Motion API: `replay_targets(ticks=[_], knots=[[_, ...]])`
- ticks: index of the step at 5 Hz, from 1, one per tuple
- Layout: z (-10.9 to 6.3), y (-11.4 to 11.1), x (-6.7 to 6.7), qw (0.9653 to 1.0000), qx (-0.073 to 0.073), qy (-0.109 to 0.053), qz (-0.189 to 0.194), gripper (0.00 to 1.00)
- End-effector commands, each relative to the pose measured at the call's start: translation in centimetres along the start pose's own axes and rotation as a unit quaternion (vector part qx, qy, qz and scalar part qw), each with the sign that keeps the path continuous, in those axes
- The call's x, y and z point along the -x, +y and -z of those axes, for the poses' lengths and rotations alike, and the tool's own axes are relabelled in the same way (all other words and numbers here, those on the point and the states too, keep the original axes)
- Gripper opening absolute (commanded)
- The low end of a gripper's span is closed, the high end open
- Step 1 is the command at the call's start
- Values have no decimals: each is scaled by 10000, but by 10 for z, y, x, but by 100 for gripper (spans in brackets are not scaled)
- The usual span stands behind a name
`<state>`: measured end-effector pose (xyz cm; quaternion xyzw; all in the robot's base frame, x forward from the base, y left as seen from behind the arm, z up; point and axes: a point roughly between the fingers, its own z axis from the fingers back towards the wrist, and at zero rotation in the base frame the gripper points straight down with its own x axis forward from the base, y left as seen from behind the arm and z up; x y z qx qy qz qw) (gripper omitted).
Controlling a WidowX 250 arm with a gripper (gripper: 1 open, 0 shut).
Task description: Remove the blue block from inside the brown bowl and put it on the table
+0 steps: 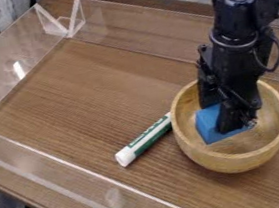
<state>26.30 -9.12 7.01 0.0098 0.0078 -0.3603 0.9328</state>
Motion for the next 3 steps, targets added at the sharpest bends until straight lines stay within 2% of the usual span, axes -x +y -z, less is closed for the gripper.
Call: replay_targets(ticks=[1, 3], knots=[[-31, 9, -7, 9988, -206, -431, -68, 0], [-46, 15, 0, 9988, -254, -388, -128, 0]])
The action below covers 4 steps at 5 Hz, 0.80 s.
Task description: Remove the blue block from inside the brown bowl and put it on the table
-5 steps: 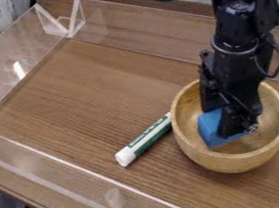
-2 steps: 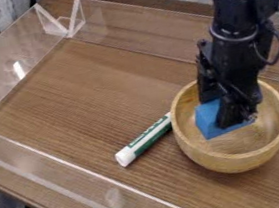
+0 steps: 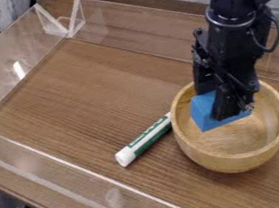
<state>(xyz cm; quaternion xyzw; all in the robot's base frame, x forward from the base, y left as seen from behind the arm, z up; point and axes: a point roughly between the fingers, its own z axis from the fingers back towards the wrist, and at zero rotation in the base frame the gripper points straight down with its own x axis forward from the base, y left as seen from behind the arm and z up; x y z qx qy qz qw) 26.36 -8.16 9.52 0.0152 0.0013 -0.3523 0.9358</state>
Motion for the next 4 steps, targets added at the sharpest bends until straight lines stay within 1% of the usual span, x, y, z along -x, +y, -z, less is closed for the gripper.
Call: replay_targets(ticks=[1, 3, 4], knots=[[-27, 10, -3, 9992, -196, -337, -73, 0], [-40, 17, 7, 9992, -230, -310, -44, 0], [-46, 21, 13, 9993, -262, -266, -9, 0]])
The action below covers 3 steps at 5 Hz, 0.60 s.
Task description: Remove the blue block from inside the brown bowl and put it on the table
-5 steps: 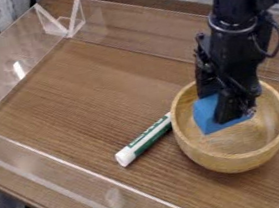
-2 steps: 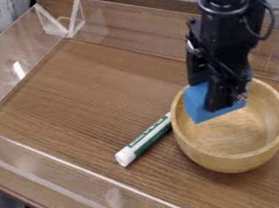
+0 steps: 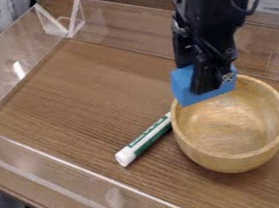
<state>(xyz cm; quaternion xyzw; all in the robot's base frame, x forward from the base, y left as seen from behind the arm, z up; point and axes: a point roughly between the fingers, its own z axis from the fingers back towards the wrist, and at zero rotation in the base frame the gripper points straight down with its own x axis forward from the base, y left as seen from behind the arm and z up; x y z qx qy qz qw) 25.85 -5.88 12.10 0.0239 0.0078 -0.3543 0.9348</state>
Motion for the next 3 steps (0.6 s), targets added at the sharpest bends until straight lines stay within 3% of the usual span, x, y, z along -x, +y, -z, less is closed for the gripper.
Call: replay_targets(ticks=[1, 2, 3], knots=[[-23, 11, 2, 9990, -231, -367, -86, 0], [-25, 20, 14, 9987, -277, -382, -173, 0], [-26, 34, 39, 9981, -338, -374, -341, 0]])
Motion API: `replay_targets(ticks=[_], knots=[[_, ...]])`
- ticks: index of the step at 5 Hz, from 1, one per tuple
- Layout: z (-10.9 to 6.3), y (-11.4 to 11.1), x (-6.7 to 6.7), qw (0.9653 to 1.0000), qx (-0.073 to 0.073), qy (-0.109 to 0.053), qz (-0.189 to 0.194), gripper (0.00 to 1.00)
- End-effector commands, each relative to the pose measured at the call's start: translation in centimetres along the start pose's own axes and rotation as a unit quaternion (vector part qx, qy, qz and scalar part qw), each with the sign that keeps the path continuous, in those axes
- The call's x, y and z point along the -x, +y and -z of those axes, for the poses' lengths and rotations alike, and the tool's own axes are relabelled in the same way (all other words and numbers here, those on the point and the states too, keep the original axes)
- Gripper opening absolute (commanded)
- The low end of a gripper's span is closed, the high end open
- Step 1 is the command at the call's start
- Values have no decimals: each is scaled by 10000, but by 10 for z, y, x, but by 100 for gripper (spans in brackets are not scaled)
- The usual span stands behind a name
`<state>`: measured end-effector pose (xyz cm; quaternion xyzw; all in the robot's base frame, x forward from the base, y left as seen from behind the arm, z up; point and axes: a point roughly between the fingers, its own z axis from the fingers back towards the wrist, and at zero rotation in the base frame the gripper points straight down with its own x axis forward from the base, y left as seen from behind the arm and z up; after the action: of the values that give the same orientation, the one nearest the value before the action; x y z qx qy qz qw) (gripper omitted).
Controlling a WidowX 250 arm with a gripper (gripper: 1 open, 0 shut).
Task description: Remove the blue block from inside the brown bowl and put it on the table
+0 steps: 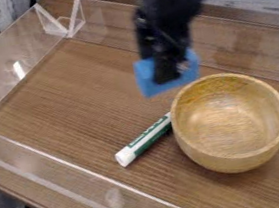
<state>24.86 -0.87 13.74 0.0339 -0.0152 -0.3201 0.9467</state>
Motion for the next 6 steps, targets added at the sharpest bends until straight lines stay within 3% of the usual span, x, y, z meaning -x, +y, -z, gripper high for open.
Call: replay_targets(ticks=[1, 3, 6], knots=[[-8, 17, 20, 9993, -205, -235, -182, 0], [5, 26, 45, 9974, -301, -291, -587, 0], [31, 34, 58, 9939, -383, -283, -991, 0]])
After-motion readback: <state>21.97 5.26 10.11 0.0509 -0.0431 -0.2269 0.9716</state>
